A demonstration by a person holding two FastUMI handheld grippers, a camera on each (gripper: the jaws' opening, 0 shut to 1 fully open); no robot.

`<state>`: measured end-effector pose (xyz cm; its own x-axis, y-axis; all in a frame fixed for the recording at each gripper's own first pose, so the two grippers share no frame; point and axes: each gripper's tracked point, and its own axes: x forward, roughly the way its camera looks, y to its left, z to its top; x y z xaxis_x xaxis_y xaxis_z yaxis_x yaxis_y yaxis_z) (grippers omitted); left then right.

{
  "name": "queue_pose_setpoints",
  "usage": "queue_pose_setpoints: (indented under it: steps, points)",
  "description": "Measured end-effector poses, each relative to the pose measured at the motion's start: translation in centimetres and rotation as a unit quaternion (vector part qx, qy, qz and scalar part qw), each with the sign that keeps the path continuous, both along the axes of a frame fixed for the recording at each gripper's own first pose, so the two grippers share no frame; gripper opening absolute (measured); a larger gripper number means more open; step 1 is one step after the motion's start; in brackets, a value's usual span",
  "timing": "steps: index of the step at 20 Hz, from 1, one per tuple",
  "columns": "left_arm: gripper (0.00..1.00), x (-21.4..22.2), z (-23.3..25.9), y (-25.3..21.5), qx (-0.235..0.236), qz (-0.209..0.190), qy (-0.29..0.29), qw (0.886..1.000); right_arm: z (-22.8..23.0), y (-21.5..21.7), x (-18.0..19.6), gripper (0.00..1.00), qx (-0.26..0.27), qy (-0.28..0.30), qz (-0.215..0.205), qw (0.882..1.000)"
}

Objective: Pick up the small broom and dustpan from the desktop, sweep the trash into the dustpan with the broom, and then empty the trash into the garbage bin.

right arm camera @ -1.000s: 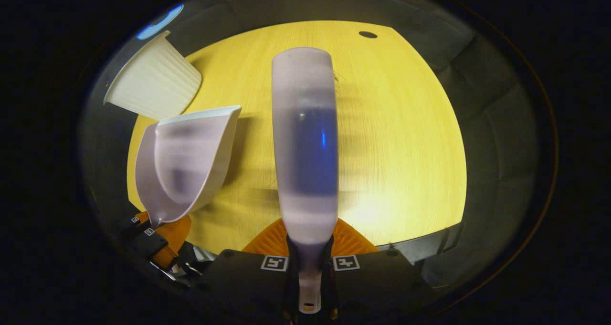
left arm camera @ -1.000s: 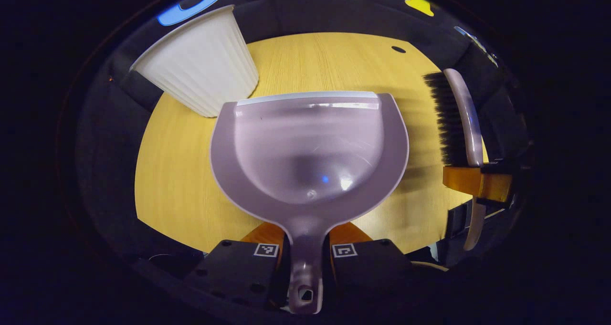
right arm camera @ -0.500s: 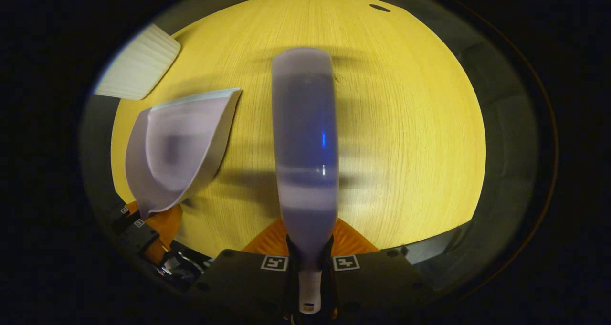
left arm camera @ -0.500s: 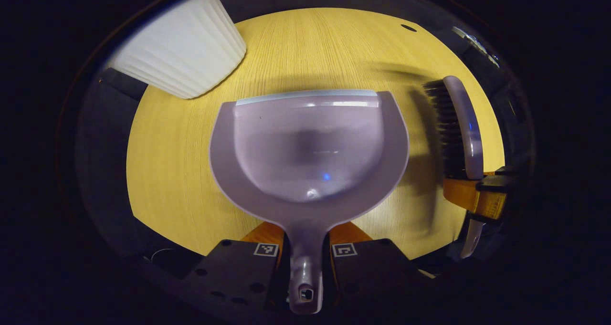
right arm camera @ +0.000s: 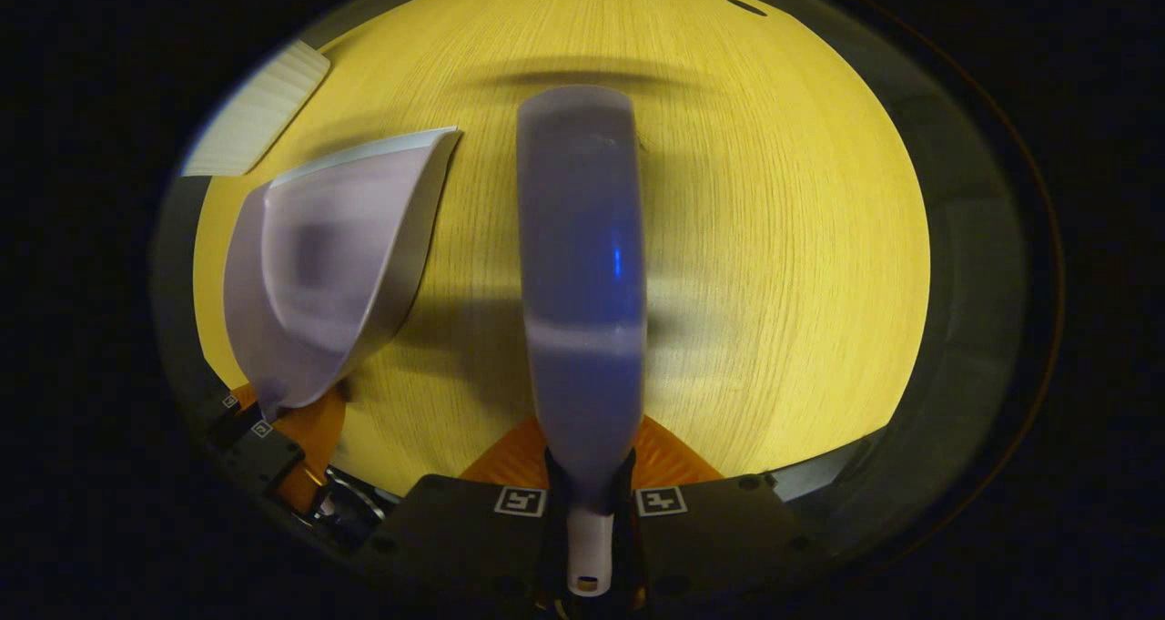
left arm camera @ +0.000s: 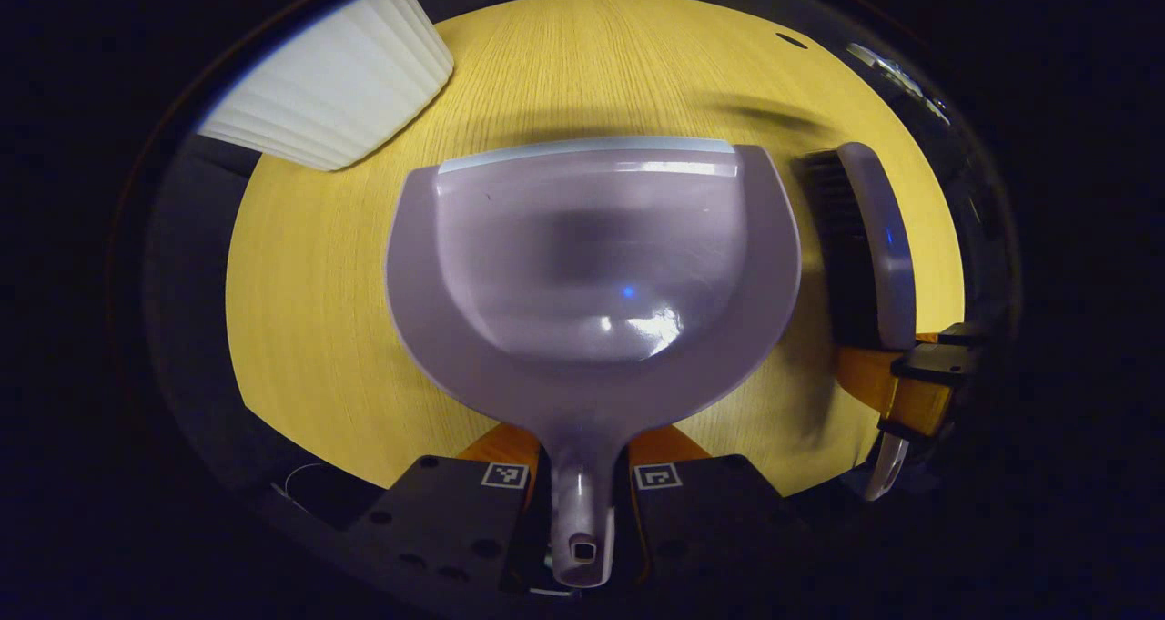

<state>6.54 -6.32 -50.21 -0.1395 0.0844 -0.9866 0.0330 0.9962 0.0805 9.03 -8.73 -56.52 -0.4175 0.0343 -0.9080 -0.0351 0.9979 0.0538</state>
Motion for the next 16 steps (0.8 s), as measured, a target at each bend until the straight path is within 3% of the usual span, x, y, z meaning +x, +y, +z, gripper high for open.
queue_pose_setpoints:
  steps: [2, 3, 9, 10, 11, 12, 13, 15, 16]
  points:
    - [0.26, -0.1, -0.1, 0.1, 0.001, -0.004, 0.008, 1.0, -0.7, -0.5, 0.0, 0.16, -0.003, 0.005, 0.003, 1.0]
    - [0.27, -0.2, 0.0, 0.1, 0.001, -0.008, 0.016, 1.0, -0.8, -0.4, -0.1, 0.23, -0.006, 0.005, 0.001, 1.0]
    - [0.33, -0.6, 0.1, 0.8, 0.01, -0.018, 0.027, 0.999, -0.2, -1.1, -0.1, 0.3, -0.01, 0.003, 0.005, 1.0]
    - [0.41, -0.6, 0.2, 0.7, 0.007, -0.019, 0.026, 0.999, -0.2, -1.1, -0.2, 0.31, -0.009, 0.003, 0.005, 1.0]
    - [0.58, -0.8, 0.3, 0.7, 0.006, -0.02, 0.031, 0.999, 0.0, -1.2, -0.3, 0.33, -0.01, 0.003, 0.007, 1.0]
    - [0.66, -1.0, 0.5, 0.9, 0.011, -0.02, 0.033, 0.999, 0.4, -1.4, -0.1, 0.47, -0.013, 0.002, 0.008, 1.0]
    - [0.85, -1.0, 0.3, 0.8, 0.009, -0.018, 0.031, 0.999, 0.7, -1.5, 0.1, 0.65, -0.014, -0.001, 0.006, 1.0]
    - [0.87, -1.4, 0.5, 0.2, -0.003, -0.016, 0.035, 0.999, 1.2, -1.6, 0.2, 1.0, -0.013, -0.004, 0.006, 1.0]
    - [0.87, -1.5, 0.8, 0.1, -0.006, -0.016, 0.033, 0.999, 1.5, -1.7, 0.3, 0.96, -0.015, -0.006, 0.004, 1.0]
